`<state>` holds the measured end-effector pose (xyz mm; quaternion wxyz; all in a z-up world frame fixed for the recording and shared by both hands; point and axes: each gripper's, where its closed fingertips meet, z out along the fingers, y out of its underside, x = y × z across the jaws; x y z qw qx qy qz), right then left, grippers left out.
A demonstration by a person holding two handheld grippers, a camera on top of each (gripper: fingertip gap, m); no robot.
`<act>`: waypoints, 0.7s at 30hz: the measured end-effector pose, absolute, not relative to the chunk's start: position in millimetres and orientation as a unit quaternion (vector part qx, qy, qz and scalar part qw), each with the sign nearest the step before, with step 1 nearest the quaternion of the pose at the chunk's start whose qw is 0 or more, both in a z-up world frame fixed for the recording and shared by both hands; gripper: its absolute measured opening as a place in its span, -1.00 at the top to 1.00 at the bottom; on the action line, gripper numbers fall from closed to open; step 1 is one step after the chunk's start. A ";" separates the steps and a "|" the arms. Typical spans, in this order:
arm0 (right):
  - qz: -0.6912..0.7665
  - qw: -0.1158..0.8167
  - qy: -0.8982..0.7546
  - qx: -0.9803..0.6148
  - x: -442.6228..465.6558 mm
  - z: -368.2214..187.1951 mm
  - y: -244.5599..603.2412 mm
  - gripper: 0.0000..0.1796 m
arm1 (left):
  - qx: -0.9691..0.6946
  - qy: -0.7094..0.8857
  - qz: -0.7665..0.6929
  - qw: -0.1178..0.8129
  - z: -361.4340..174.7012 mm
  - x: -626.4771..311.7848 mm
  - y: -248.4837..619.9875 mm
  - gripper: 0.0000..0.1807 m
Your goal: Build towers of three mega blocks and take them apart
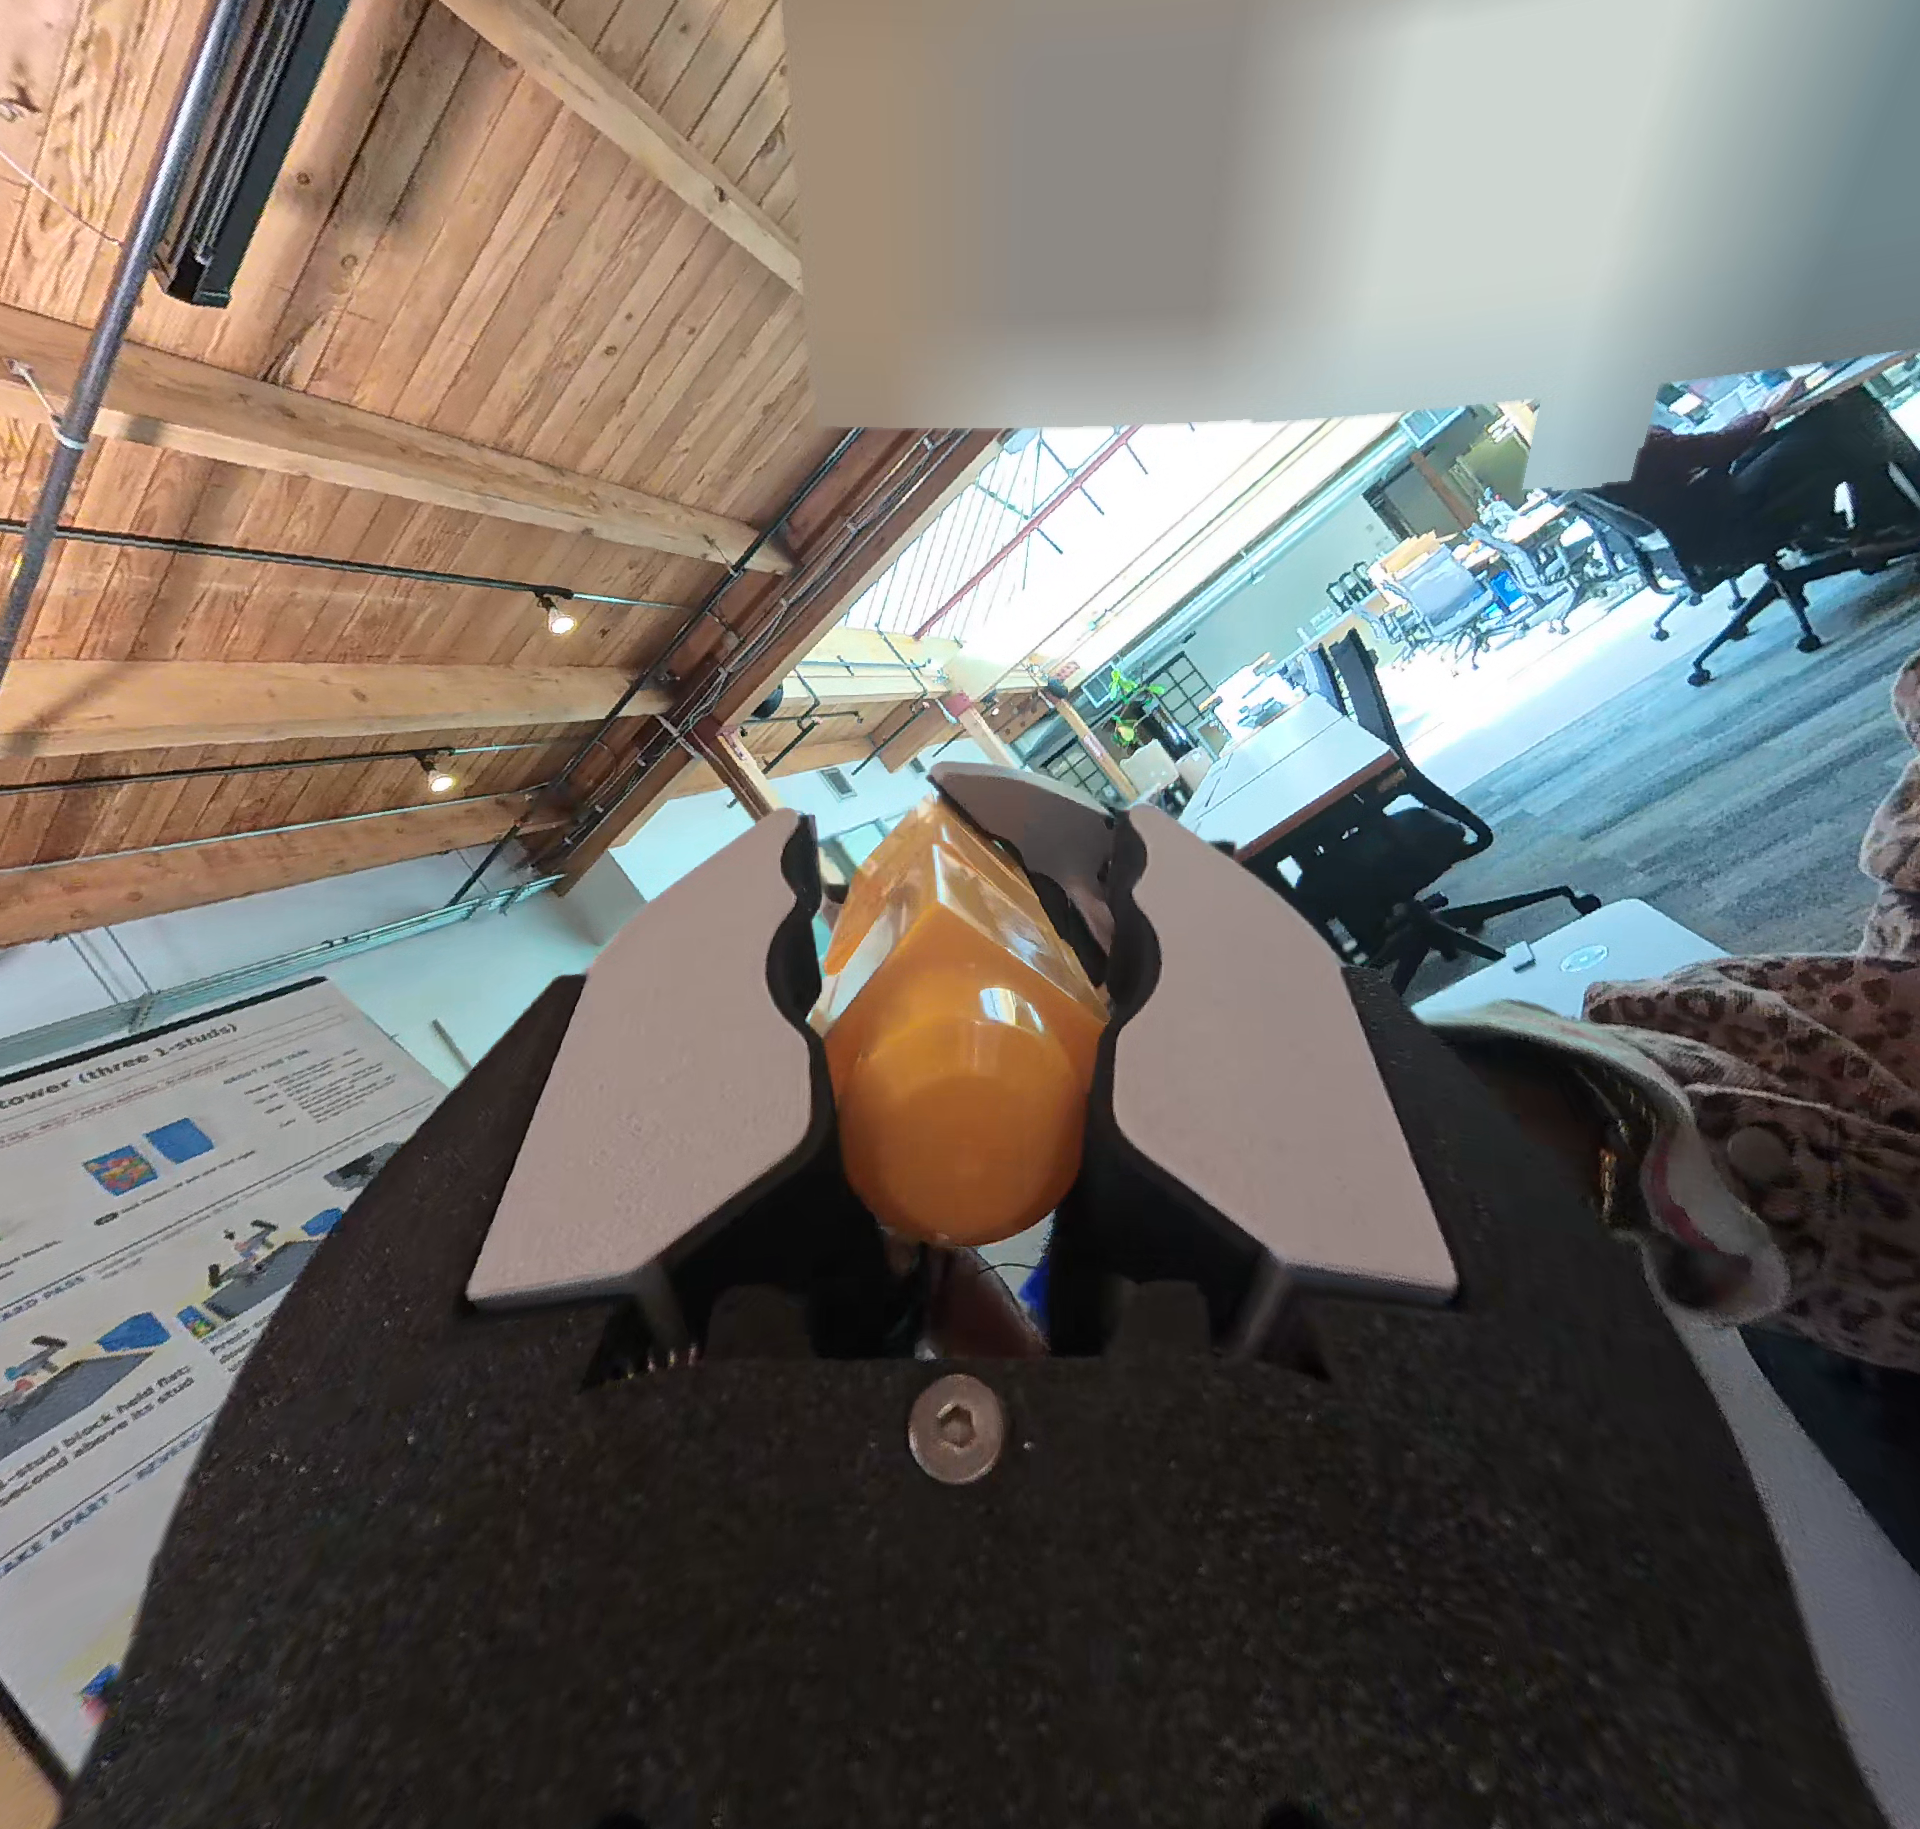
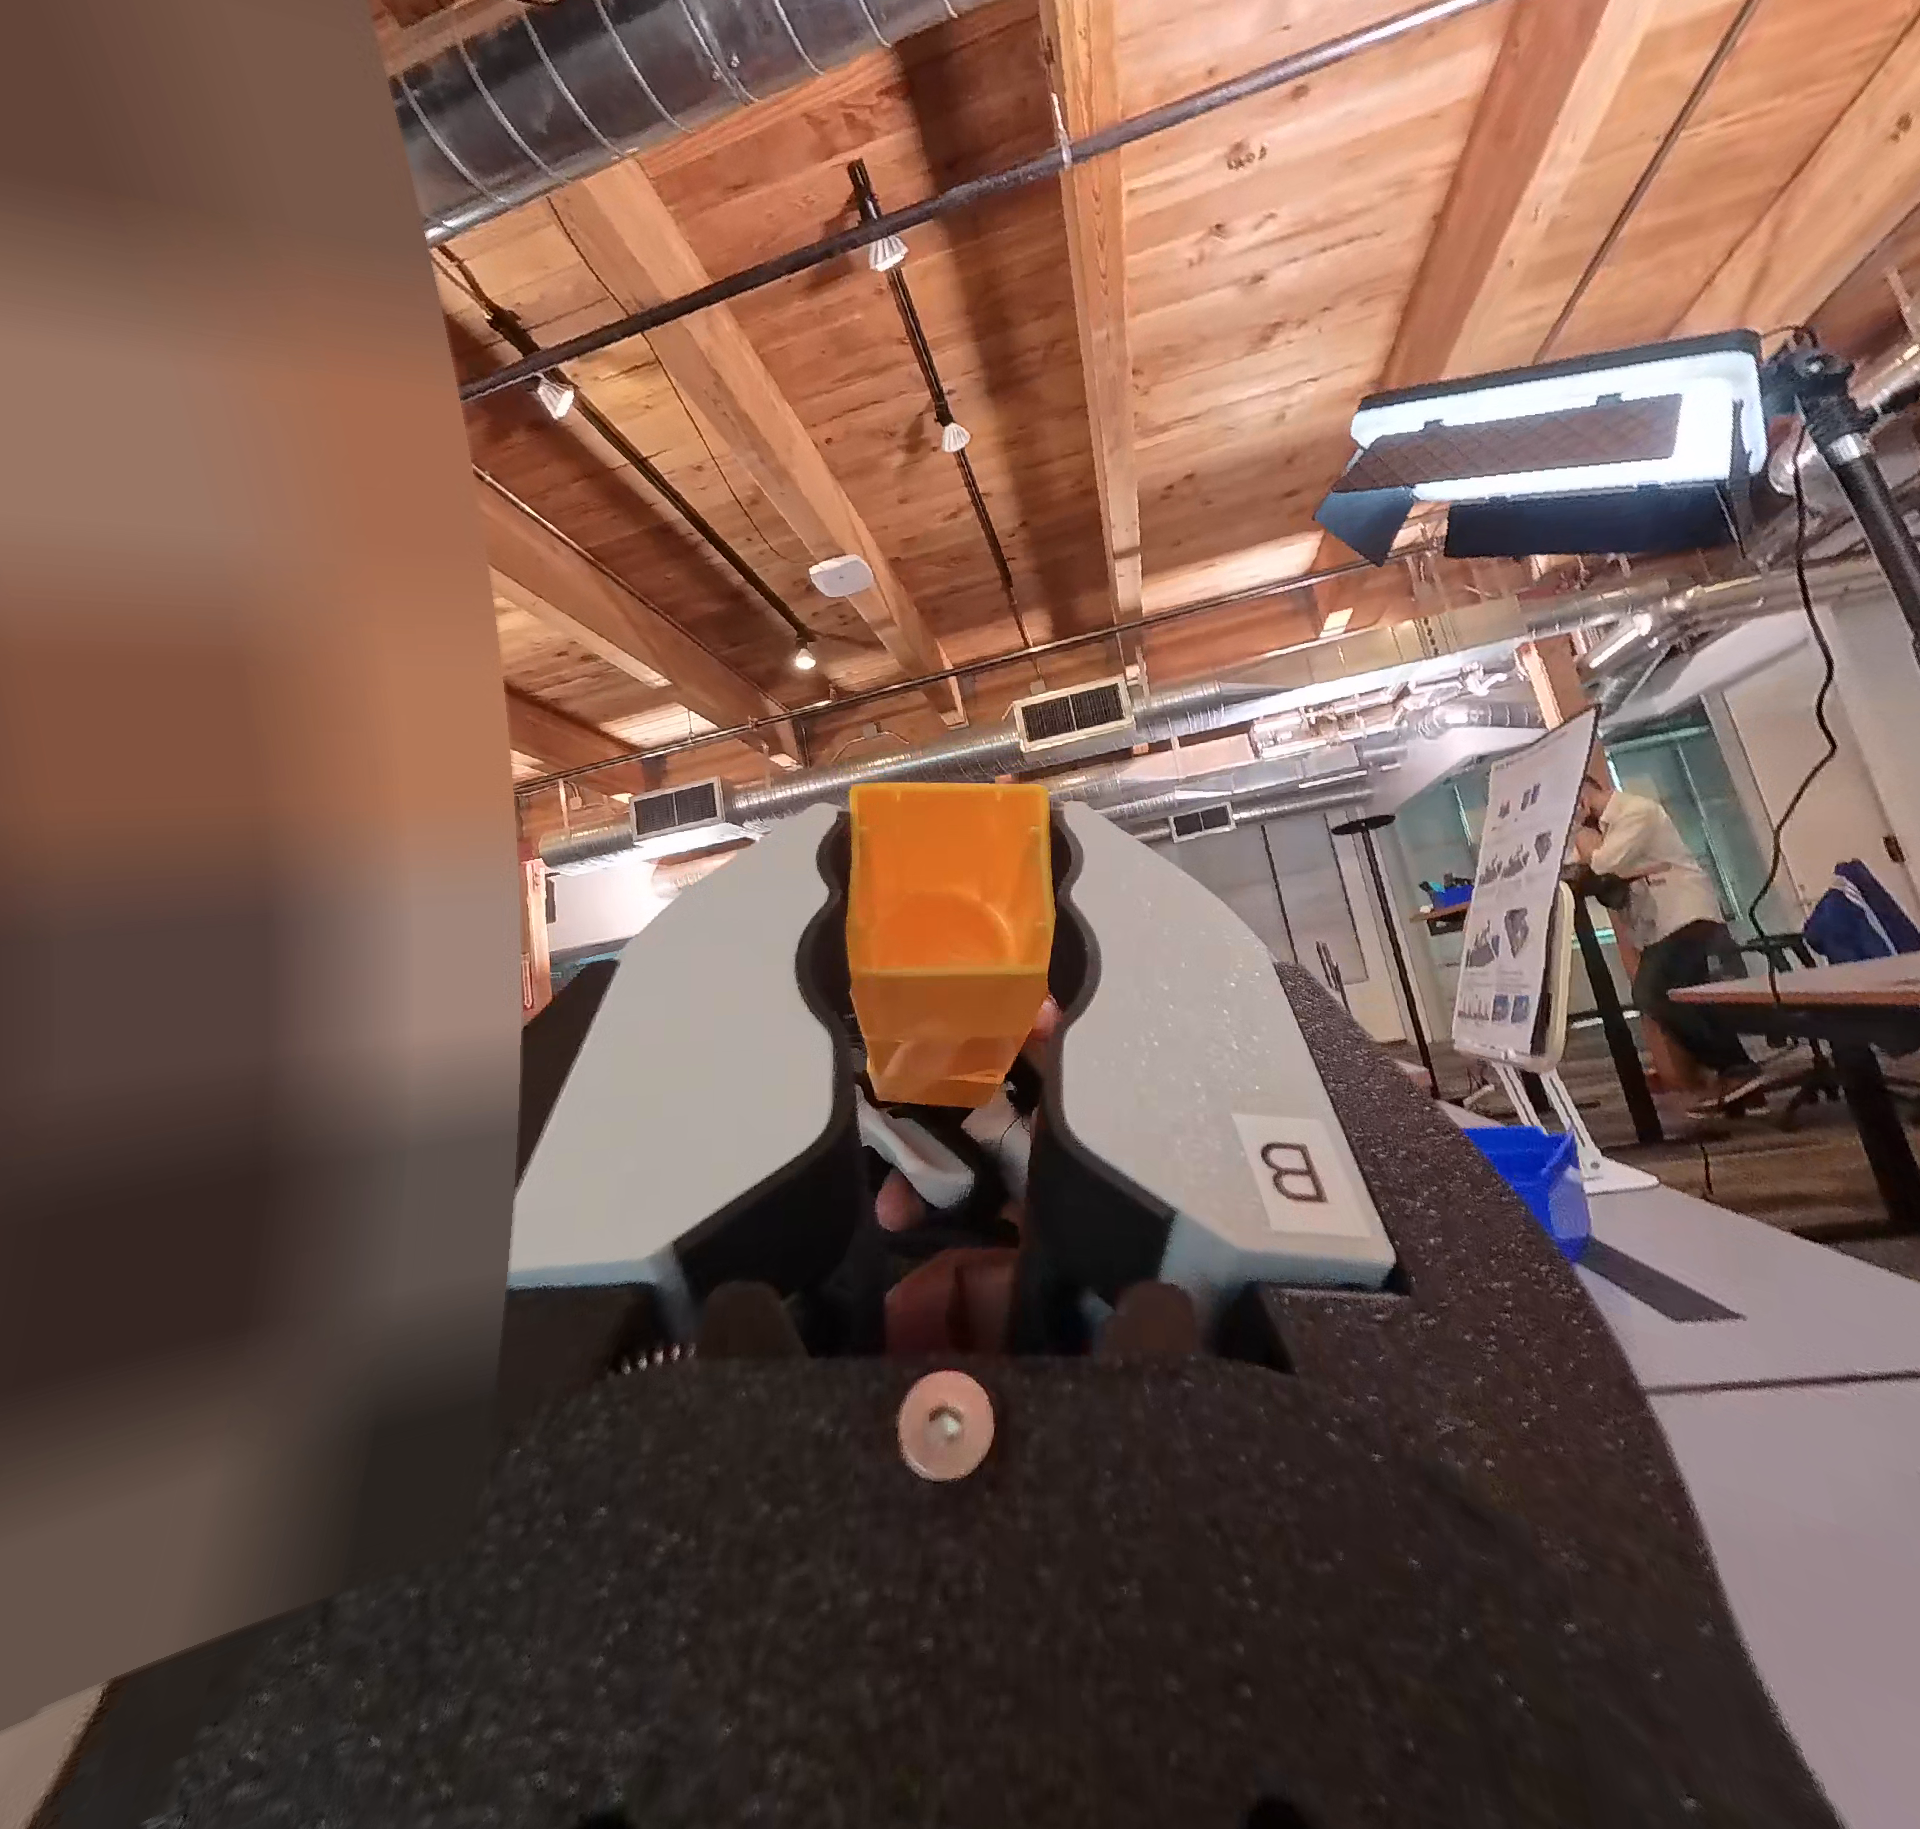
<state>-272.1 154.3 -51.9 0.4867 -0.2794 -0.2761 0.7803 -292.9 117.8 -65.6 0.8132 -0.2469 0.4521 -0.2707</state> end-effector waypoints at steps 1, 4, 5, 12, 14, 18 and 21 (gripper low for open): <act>0.777 0.487 -0.277 -0.288 -272.8 -51.6 154.9 0.61 | -0.252 0.456 -0.265 0.812 -67.4 -292.5 119.4 0.40; 0.769 0.491 -0.276 -0.303 -272.1 -49.4 155.1 0.61 | -0.253 0.455 -0.262 0.813 -68.0 -291.3 121.2 0.40; 0.768 0.490 -0.274 -0.308 -271.8 -48.8 155.5 0.61 | -0.255 0.455 -0.259 0.813 -67.9 -290.8 121.8 0.40; 0.769 0.477 -0.262 -0.337 -274.0 -49.1 159.1 0.60 | -0.271 0.468 -0.210 0.814 -72.4 -289.8 125.8 0.41; 0.766 0.477 -0.264 -0.340 -274.5 -48.9 158.1 0.61 | -0.273 0.470 -0.207 0.813 -72.9 -290.1 125.4 0.41; 0.758 0.483 -0.274 -0.343 -274.5 -49.2 156.1 0.61 | -0.276 0.472 -0.211 0.810 -74.0 -290.2 124.9 0.41; 0.750 0.485 -0.288 -0.347 -274.4 -52.1 156.8 0.60 | -0.292 0.479 -0.203 0.802 -78.7 -289.6 129.0 0.41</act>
